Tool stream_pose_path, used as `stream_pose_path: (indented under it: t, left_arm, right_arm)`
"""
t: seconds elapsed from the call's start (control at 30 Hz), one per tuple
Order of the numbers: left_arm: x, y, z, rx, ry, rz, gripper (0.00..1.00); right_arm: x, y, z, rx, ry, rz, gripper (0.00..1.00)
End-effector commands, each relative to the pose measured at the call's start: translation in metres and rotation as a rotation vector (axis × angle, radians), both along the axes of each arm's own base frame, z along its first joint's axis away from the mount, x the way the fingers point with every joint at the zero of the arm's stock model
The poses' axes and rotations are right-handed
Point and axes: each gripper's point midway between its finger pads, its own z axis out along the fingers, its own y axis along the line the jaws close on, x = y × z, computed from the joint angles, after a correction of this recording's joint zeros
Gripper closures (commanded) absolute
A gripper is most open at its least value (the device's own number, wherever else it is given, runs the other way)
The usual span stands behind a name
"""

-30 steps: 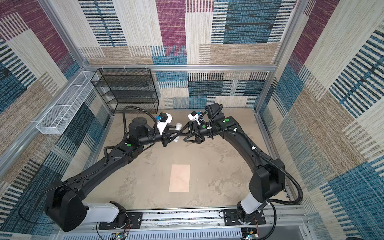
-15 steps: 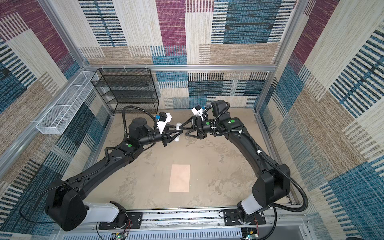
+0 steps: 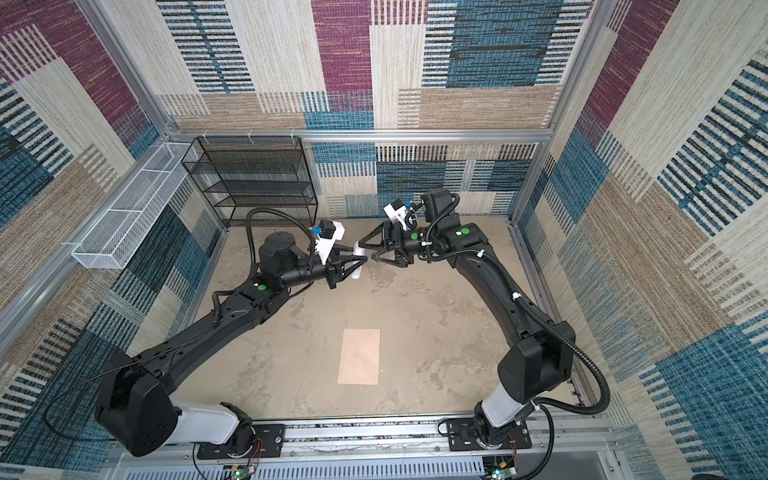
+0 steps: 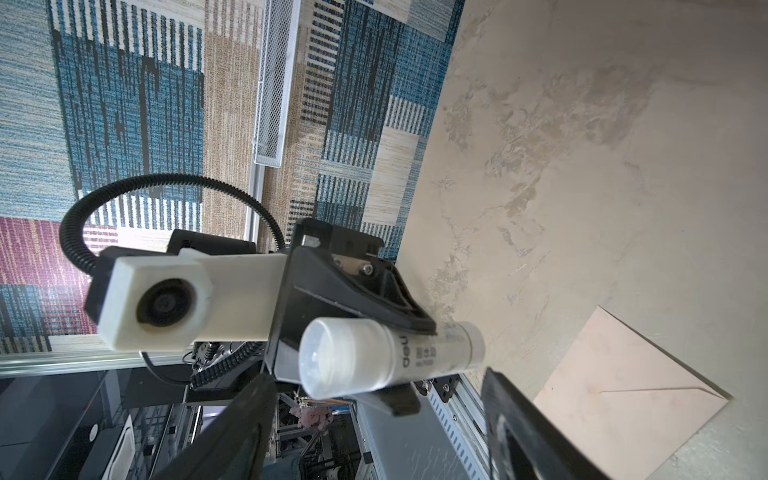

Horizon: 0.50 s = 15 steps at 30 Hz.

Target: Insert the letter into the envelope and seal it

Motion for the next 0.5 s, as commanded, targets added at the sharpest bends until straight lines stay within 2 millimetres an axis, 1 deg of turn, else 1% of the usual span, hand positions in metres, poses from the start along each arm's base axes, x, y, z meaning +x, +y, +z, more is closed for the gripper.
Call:
stream_pose_path:
  t: [0.0, 0.1, 0.17, 0.27, 0.3, 0.33, 0.4, 0.47]
  left_arm:
    - [-0.002, -0.002, 0.013, -0.035, -0.028, -0.02, 1.0]
    - [-0.002, -0.003, 0.015, -0.041, -0.034, -0.024, 1.0]
    - [-0.001, -0.003, 0.015, -0.043, -0.035, -0.025, 1.0]
    - [0.0, -0.004, 0.018, -0.052, -0.046, -0.021, 1.0]
    - [0.001, -0.004, 0.02, -0.057, -0.05, -0.019, 1.0]
    - [0.002, -0.004, 0.021, -0.06, -0.051, -0.017, 1.0]
    - [0.004, -0.005, 0.025, -0.071, -0.059, -0.012, 1.0]
    - [0.006, -0.006, 0.029, -0.085, -0.063, -0.009, 1.0]
  right_arm:
    - [0.004, 0.0, -0.006, -0.016, 0.016, -0.015, 0.21]
    - [0.004, 0.0, -0.016, -0.023, 0.045, -0.014, 0.28]
    - [0.004, 0.0, -0.017, -0.025, 0.045, -0.015, 0.35]
    - [0.004, 0.0, -0.023, -0.041, 0.055, -0.015, 0.45]
    - [0.002, -0.001, -0.033, -0.056, 0.079, -0.015, 0.48]
    - [0.001, -0.001, -0.037, -0.064, 0.087, -0.012, 0.51]
    - [0.0, -0.002, -0.042, -0.074, 0.092, -0.01, 0.54]
    - [-0.001, -0.002, -0.048, -0.092, 0.099, -0.011, 0.54]
